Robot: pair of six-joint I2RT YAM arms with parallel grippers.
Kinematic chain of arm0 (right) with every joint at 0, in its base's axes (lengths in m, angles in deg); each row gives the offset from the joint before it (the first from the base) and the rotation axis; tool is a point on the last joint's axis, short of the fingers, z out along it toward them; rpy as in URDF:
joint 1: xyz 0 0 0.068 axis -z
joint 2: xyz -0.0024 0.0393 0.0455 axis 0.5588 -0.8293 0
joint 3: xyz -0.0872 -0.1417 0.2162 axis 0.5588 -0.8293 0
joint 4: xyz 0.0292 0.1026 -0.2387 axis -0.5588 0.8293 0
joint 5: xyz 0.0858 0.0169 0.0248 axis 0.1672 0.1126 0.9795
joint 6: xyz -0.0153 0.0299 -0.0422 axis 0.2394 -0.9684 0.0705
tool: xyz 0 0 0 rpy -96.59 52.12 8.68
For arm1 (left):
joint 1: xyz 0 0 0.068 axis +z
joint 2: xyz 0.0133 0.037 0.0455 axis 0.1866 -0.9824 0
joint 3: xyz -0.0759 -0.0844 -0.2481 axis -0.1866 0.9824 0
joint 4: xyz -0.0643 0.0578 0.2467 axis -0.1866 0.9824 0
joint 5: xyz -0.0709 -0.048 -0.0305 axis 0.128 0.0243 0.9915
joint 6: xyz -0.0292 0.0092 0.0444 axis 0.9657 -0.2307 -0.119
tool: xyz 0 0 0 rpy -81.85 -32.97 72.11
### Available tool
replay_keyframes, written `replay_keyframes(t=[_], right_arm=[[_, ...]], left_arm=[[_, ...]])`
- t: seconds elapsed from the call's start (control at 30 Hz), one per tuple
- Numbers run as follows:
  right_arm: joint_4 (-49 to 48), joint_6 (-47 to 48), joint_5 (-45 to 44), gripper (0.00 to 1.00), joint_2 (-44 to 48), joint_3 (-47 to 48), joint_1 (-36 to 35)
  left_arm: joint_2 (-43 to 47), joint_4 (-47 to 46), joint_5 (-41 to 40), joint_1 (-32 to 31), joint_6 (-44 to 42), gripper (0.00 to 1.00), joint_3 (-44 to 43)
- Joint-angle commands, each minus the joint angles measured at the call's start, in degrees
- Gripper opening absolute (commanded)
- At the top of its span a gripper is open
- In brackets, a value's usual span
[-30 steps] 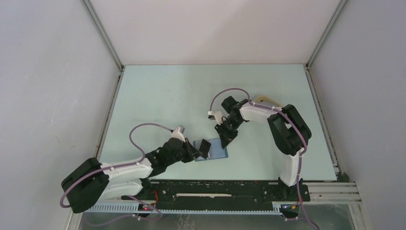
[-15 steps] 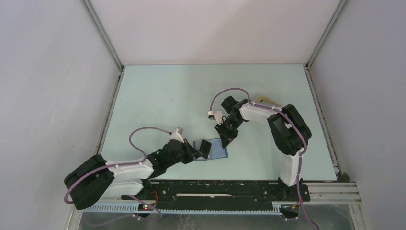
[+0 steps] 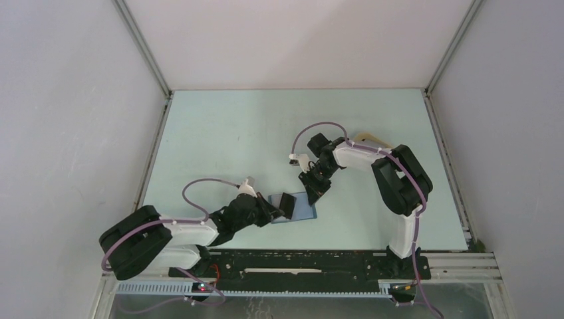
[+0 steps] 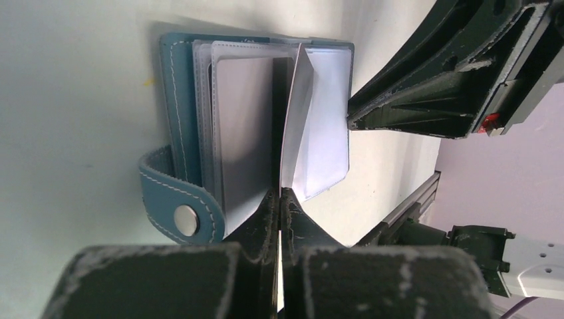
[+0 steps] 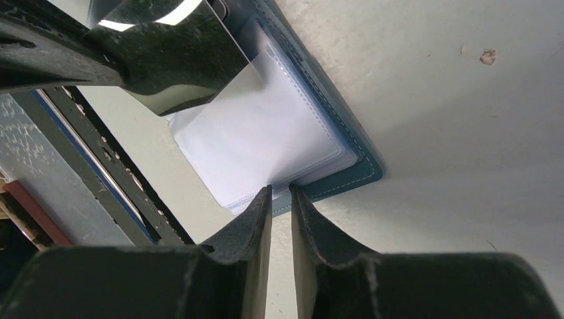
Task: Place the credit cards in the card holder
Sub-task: Insert the credit card into the card holder.
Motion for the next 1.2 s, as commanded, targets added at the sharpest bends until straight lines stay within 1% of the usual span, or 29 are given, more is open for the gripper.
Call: replay_keyframes(t=[0.0,0.13,0.3,0.57,0.8,1.0,1.17], right_arm=[[0.3,0.1,-1.9,0.25,-0.2,1.3,0.0],[0.4,0.0,-1.8,0.25,-0.4,1.3,0.0],[0.5,0.0,-1.8,0.25,-0.5,1.3,-0.1],[0.5,-0.1,-1.4,0.25,-0.6,1.3,-0.3],[0.7,-0.1,-1.3,0.25,-0.4,1.3,-0.4],[0.8,0.0,-1.1,0.25,-0.5,1.3,-0.4],[0.8,0.0,-1.1,0.25,-0.6,1.3,-0.5]], left_arm=[[-3.9,-4.6,-0.5,-0.9,2.5,0.0,0.2],[-4.9,-6.1,-2.9,-2.1,4.2,0.0,0.8],[-3.8,-6.1,-7.6,-3.8,6.1,0.0,2.1],[-5.3,-6.9,-11.8,-7.6,8.9,0.0,2.2],[-7.7,-7.9,-14.5,-9.0,9.4,0.0,1.7],[-8.5,-8.8,-18.3,-10.4,9.7,0.0,1.9],[-9.8,-10.1,-18.8,-10.8,10.0,0.0,1.8]])
